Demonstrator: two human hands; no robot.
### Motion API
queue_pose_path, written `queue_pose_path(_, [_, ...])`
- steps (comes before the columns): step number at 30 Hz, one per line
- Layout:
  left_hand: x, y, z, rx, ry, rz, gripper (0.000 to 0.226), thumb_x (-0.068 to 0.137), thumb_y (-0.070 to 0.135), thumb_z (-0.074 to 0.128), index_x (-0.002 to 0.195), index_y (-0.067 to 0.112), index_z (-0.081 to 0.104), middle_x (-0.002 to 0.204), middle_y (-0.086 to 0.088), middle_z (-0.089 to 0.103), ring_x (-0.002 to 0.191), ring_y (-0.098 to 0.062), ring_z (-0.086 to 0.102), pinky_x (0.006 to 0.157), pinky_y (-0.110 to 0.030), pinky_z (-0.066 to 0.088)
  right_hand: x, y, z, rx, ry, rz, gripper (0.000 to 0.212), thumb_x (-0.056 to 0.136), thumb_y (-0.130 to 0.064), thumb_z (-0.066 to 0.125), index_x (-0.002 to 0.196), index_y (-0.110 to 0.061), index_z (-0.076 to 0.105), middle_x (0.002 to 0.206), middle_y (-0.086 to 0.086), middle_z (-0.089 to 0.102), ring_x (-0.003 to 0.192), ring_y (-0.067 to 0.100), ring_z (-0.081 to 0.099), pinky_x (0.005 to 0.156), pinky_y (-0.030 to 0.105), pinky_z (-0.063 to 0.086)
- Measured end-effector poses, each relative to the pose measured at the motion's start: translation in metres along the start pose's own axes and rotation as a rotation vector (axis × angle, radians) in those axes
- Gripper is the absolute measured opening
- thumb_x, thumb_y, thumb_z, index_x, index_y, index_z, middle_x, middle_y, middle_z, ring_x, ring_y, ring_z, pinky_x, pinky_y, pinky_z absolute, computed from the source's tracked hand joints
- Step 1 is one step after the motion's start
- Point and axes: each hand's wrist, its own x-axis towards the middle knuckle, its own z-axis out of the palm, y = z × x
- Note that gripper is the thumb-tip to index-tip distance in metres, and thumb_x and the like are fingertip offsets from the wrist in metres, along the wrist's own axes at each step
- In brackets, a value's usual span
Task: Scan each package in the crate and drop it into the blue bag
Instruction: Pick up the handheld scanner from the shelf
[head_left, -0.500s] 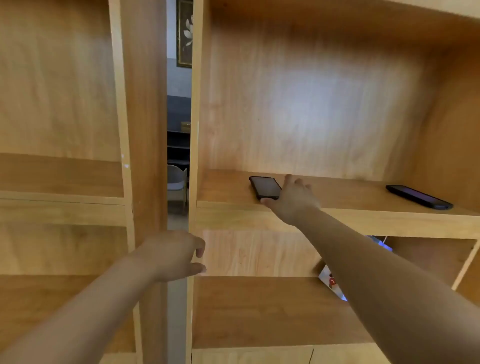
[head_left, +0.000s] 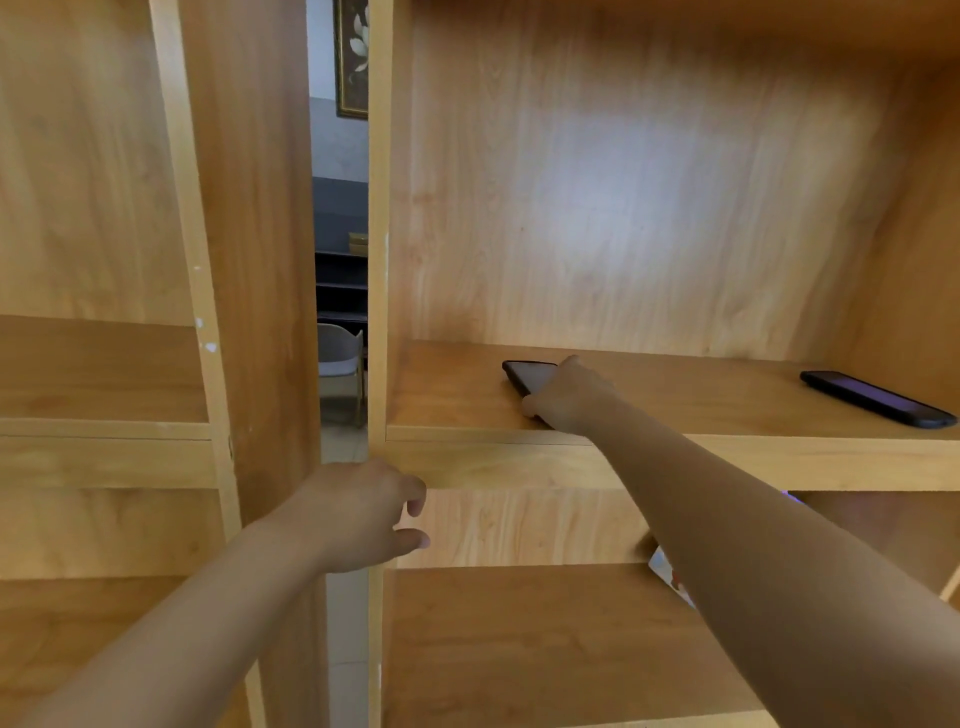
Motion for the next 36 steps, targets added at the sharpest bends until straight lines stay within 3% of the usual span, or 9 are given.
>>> queue_pose_path(3, [-0.010, 0.004, 0.003, -0.007, -0.033, -0.018, 0.033, 0.085, 0.063, 0.050, 0.105, 0.037, 0.054, 0.095, 0.017, 0.057, 0.084, -0.005, 0.054, 0.061, -0.023, 0.040, -0.012, 0.009, -0.024, -0.014, -0.142, -0.070, 0.039, 0.061, -0.031, 0.075, 0.082, -0.010, 0.050, 0.083, 0.006, 0.054, 0.072, 0.021, 0.053, 0.058, 0.029, 0.041])
queue_pose_path(8, [-0.037, 0.021, 0.007, 0.014, -0.080, -0.066, 0.034, 0.086, 0.063, 0.050, 0.106, 0.036, 0.054, 0.095, 0.016, 0.059, 0.082, -0.004, 0.053, 0.057, -0.020, 0.037, -0.043, 0.025, -0.042, -0.195, -0.111, -0.105, 0.040, 0.057, -0.032, 0.077, 0.078, -0.010, 0.052, 0.085, 0.008, 0.055, 0.085, 0.026, 0.055, 0.064, 0.031, 0.045])
queue_pose_path(11, [-0.060, 0.038, 0.003, -0.014, -0.086, -0.100, 0.034, 0.086, 0.063, 0.049, 0.105, 0.036, 0.055, 0.095, 0.016, 0.060, 0.082, -0.003, 0.054, 0.064, -0.022, 0.046, -0.067, 0.040, -0.044, -0.186, 0.012, -0.175, 0.053, 0.054, -0.033, 0.079, 0.090, -0.006, 0.051, 0.093, 0.009, 0.050, 0.089, 0.026, 0.051, 0.059, 0.029, 0.042])
queue_pose_path(16, [-0.110, 0.067, 0.007, -0.165, -0.053, -0.201, 0.025, 0.082, 0.067, 0.052, 0.089, 0.043, 0.053, 0.089, 0.020, 0.060, 0.077, 0.003, 0.055, 0.059, -0.018, 0.042, -0.117, 0.063, -0.028, 0.003, 0.157, -0.408, 0.081, 0.049, -0.031, 0.084, 0.112, -0.009, 0.038, 0.108, 0.006, 0.029, 0.101, 0.025, 0.036, 0.075, 0.034, 0.044])
queue_pose_path(21, [-0.164, 0.105, 0.019, -0.626, 0.180, -0.390, 0.036, 0.075, 0.059, 0.069, 0.105, 0.046, 0.056, 0.087, 0.023, 0.062, 0.075, 0.009, 0.057, 0.060, -0.013, 0.044, -0.180, 0.079, -0.007, 0.150, 0.010, -0.657, 0.096, 0.049, -0.024, 0.084, 0.129, -0.017, 0.031, 0.112, -0.003, 0.023, 0.106, 0.017, 0.029, 0.081, 0.032, 0.042])
queue_pose_path(24, [-0.198, 0.125, 0.016, -0.812, 0.323, -0.480, 0.059, 0.069, 0.059, 0.071, 0.119, 0.053, 0.040, 0.095, 0.033, 0.058, 0.078, 0.010, 0.057, 0.063, -0.017, 0.043, -0.223, 0.082, 0.008, 0.106, -0.170, -0.810, 0.099, 0.049, -0.024, 0.083, 0.132, -0.023, 0.029, 0.114, -0.005, 0.022, 0.099, 0.016, 0.042, 0.071, 0.024, 0.046])
queue_pose_path(27, [-0.235, 0.139, 0.013, -0.865, 0.391, -0.565, 0.073, 0.071, 0.047, 0.078, 0.123, 0.057, 0.029, 0.103, 0.030, 0.058, 0.079, 0.007, 0.062, 0.066, -0.019, 0.045, -0.263, 0.076, 0.026, 0.005, -0.314, -0.948, 0.099, 0.051, -0.023, 0.083, 0.133, -0.025, 0.027, 0.114, -0.003, 0.033, 0.086, 0.017, 0.052, 0.065, 0.030, 0.052])
queue_pose_path(31, [-0.295, 0.149, 0.013, -0.850, 0.429, -0.660, 0.069, 0.069, 0.029, 0.084, 0.127, 0.040, 0.047, 0.097, 0.015, 0.068, 0.077, 0.000, 0.067, 0.074, -0.025, 0.053, -0.311, 0.061, 0.049, -0.033, -0.392, -1.068, 0.098, 0.052, -0.024, 0.082, 0.132, -0.028, 0.025, 0.106, -0.004, 0.043, 0.085, 0.015, 0.051, 0.065, 0.036, 0.053])
queue_pose_path(36, [-0.380, 0.155, 0.011, -0.800, 0.438, -0.791, 0.064, 0.067, 0.021, 0.086, 0.120, 0.034, 0.052, 0.088, 0.013, 0.070, 0.073, 0.004, 0.064, 0.068, -0.013, 0.049, -0.380, 0.031, 0.080, -0.047, -0.392, -1.192, 0.101, 0.054, -0.041, 0.079, 0.134, -0.031, 0.018, 0.105, -0.006, 0.043, 0.082, 0.014, 0.049, 0.059, 0.032, 0.047])
